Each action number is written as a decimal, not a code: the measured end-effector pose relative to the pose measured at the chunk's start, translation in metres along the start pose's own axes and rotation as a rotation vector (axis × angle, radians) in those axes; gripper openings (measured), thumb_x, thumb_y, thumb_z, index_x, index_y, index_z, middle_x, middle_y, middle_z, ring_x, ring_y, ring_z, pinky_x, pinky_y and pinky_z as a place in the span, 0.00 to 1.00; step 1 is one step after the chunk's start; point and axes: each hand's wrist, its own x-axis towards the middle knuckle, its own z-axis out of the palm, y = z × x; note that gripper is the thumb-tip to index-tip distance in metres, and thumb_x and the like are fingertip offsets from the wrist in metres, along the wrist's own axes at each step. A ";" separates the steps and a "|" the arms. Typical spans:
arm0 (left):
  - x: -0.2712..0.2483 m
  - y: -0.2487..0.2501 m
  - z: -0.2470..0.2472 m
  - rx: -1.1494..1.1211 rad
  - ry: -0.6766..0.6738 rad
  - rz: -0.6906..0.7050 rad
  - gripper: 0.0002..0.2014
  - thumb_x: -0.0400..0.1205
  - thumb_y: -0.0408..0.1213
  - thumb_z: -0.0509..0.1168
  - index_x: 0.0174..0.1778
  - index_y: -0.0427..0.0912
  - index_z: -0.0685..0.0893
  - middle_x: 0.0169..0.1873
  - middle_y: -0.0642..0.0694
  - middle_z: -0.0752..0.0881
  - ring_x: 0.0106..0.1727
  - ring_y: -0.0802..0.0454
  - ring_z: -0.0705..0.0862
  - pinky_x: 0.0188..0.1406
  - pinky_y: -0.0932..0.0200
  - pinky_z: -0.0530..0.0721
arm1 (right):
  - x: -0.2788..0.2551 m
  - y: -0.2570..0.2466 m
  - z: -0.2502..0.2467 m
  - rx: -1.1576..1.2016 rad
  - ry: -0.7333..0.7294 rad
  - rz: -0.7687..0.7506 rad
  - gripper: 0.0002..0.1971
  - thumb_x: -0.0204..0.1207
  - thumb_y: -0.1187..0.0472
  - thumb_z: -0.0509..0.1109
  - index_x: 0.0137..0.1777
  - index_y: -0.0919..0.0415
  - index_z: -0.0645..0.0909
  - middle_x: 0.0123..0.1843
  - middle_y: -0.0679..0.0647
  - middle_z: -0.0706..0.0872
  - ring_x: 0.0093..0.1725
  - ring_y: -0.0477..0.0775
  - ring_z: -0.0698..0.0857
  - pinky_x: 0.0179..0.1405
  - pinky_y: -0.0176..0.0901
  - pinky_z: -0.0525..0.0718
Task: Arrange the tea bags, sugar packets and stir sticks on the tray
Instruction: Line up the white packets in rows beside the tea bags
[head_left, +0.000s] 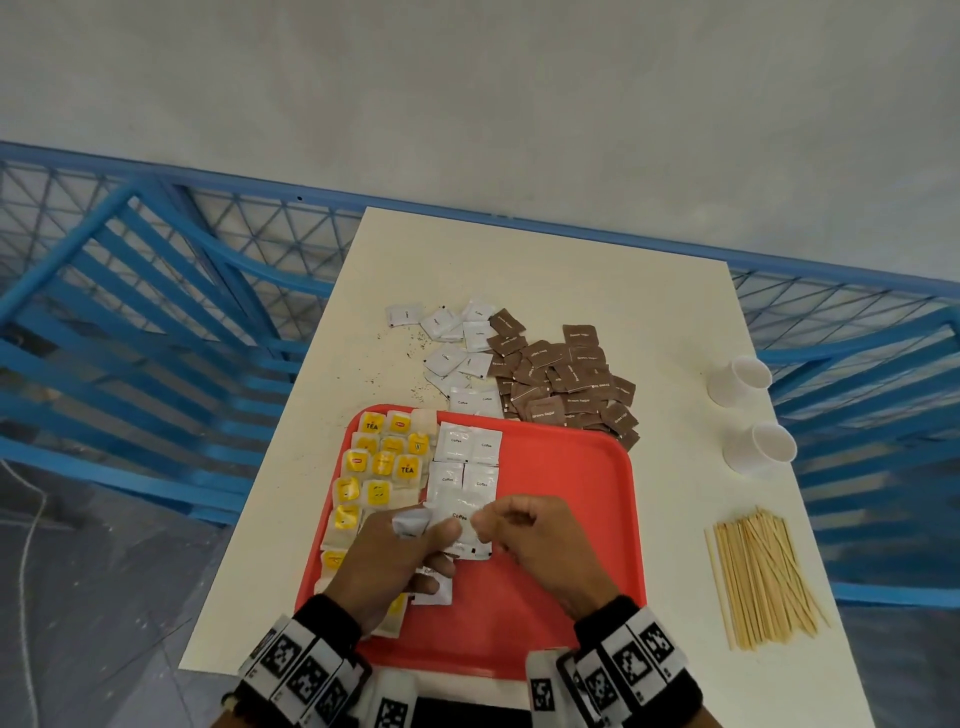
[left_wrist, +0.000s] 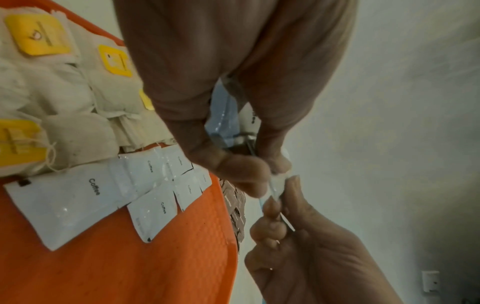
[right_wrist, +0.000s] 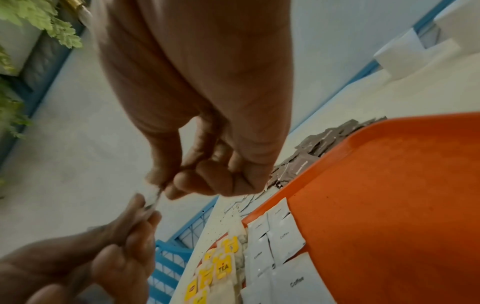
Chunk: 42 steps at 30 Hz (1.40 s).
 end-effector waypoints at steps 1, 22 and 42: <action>0.001 0.000 0.001 -0.002 0.008 -0.004 0.15 0.76 0.43 0.76 0.49 0.35 0.91 0.36 0.40 0.88 0.35 0.47 0.87 0.24 0.60 0.80 | 0.001 0.001 0.000 0.027 0.027 -0.007 0.08 0.77 0.59 0.76 0.44 0.66 0.89 0.32 0.48 0.87 0.28 0.39 0.79 0.30 0.31 0.77; 0.027 -0.076 -0.030 1.424 -0.157 0.271 0.18 0.82 0.44 0.65 0.69 0.55 0.79 0.70 0.59 0.74 0.62 0.51 0.84 0.53 0.49 0.84 | 0.010 0.101 0.011 -0.314 0.111 0.284 0.21 0.71 0.61 0.82 0.23 0.56 0.75 0.20 0.46 0.74 0.20 0.41 0.68 0.23 0.33 0.71; 0.020 -0.064 -0.036 0.949 -0.065 0.310 0.18 0.77 0.53 0.69 0.62 0.56 0.83 0.58 0.61 0.82 0.53 0.59 0.84 0.54 0.56 0.84 | 0.002 0.095 0.013 -0.374 0.256 0.190 0.12 0.70 0.55 0.81 0.38 0.58 0.80 0.32 0.53 0.88 0.29 0.43 0.81 0.36 0.43 0.82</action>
